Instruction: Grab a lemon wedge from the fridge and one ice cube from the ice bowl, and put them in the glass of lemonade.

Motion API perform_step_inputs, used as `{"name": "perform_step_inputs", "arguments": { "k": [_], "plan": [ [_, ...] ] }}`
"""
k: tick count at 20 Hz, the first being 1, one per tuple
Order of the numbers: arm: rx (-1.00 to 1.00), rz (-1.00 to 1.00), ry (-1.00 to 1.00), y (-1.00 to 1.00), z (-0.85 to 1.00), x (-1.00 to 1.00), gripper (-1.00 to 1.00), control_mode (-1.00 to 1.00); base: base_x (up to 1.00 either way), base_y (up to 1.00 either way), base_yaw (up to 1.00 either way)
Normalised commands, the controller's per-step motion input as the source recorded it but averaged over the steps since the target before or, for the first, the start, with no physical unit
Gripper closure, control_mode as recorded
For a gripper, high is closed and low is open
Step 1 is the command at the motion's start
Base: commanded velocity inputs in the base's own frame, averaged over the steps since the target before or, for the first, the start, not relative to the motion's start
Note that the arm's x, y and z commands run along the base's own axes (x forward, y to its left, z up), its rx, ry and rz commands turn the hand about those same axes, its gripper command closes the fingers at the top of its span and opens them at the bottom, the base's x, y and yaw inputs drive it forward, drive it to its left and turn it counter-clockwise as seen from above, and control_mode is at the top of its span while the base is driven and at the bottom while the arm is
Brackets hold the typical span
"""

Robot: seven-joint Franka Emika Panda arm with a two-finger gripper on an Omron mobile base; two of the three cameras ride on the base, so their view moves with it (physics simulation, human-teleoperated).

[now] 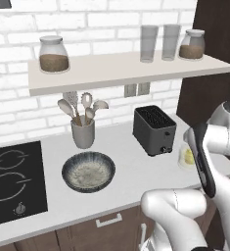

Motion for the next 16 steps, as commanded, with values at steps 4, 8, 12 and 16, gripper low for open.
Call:
{"name": "perform_step_inputs", "arguments": {
  "k": [4, 8, 12, 16],
  "plan": [
    [0.0, 0.0, 0.0, 0.0, -0.04, 0.3, 1.0, -1.0, 0.0, 0.0, 0.0],
    [0.0, 0.0, 0.0, -0.02, -0.09, 0.28, 1.0, -1.0, 0.0, 0.0, 0.0],
    [-0.02, -0.01, -0.04, 0.35, -0.07, 0.0, 1.0, -1.0, 0.0, 0.0, 0.0],
    [0.01, -0.05, 0.0, -0.26, -0.03, 0.28, 1.0, -1.0, 0.0, 0.0, 0.0]
  ]
}}
